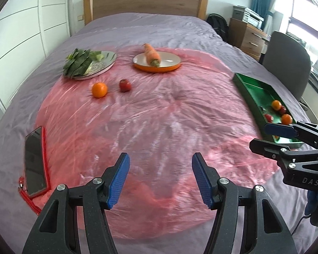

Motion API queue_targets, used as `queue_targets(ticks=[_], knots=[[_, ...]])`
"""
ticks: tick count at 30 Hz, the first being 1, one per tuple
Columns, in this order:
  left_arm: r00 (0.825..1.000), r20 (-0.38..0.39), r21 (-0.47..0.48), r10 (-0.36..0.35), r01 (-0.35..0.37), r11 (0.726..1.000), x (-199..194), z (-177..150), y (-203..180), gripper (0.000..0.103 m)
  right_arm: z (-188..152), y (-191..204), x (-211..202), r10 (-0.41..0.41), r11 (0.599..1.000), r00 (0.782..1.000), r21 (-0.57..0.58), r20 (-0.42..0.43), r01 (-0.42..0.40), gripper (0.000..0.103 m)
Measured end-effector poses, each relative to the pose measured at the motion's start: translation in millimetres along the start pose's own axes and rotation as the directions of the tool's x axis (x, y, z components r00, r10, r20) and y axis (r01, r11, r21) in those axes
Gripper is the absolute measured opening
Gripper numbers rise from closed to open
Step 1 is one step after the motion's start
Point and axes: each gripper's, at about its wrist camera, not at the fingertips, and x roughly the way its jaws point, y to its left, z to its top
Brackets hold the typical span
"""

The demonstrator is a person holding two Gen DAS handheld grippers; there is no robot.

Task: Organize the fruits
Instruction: 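Withdraw both open tools from the tray toward the last orange and tomato, then grasp the orange with the left tool while the right tool grasps the red tomato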

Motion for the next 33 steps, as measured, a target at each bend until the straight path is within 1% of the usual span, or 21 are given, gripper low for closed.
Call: queue_targets(ticks=[8, 14, 22, 23, 25, 26, 28, 31, 33], knots=[[0.999, -0.020, -0.043, 0.043, -0.044, 0.998, 24, 7, 44, 0.055, 27, 23, 36, 0.054, 0.997, 0.999, -0.051, -0.009, -0.054, 0.096], [0.999, -0.008, -0.059, 0.050, -0.051, 0.997, 44, 37, 80, 0.055, 63, 39, 66, 0.097, 0.991, 0.995, -0.090, 0.004, -0.096, 0.096], [1.000, -0.006, -0.066, 0.031, -0.031, 0.997, 81, 75, 117, 0.055, 117, 68, 108, 0.146, 0.974, 0.989, -0.179, 0.030, -0.139, 0.095], [1.000, -0.008, -0.068, 0.024, -0.024, 0.997, 86, 79, 121, 0.055, 123, 71, 115, 0.149, 0.972, 0.988, -0.189, 0.027, -0.141, 0.094], [1.000, -0.013, -0.069, -0.003, 0.002, 0.998, 97, 86, 127, 0.055, 132, 75, 127, 0.152, 0.968, 0.988, -0.205, 0.018, -0.145, 0.088], [1.000, -0.015, -0.064, -0.007, 0.006, 0.998, 102, 89, 130, 0.055, 137, 77, 133, 0.151, 0.966, 0.988, -0.215, 0.015, -0.145, 0.086], [1.000, -0.020, -0.049, 0.001, -0.002, 0.999, 113, 95, 134, 0.054, 145, 79, 147, 0.146, 0.961, 0.989, -0.236, 0.005, -0.140, 0.083], [1.000, -0.025, -0.028, 0.010, -0.011, 1.000, 127, 104, 139, 0.049, 156, 80, 165, 0.146, 0.958, 0.989, -0.247, -0.009, -0.144, 0.077], [0.999, -0.030, -0.007, 0.018, -0.018, 1.000, 136, 109, 142, 0.049, 164, 81, 174, 0.152, 0.955, 0.988, -0.255, -0.014, -0.150, 0.075]])
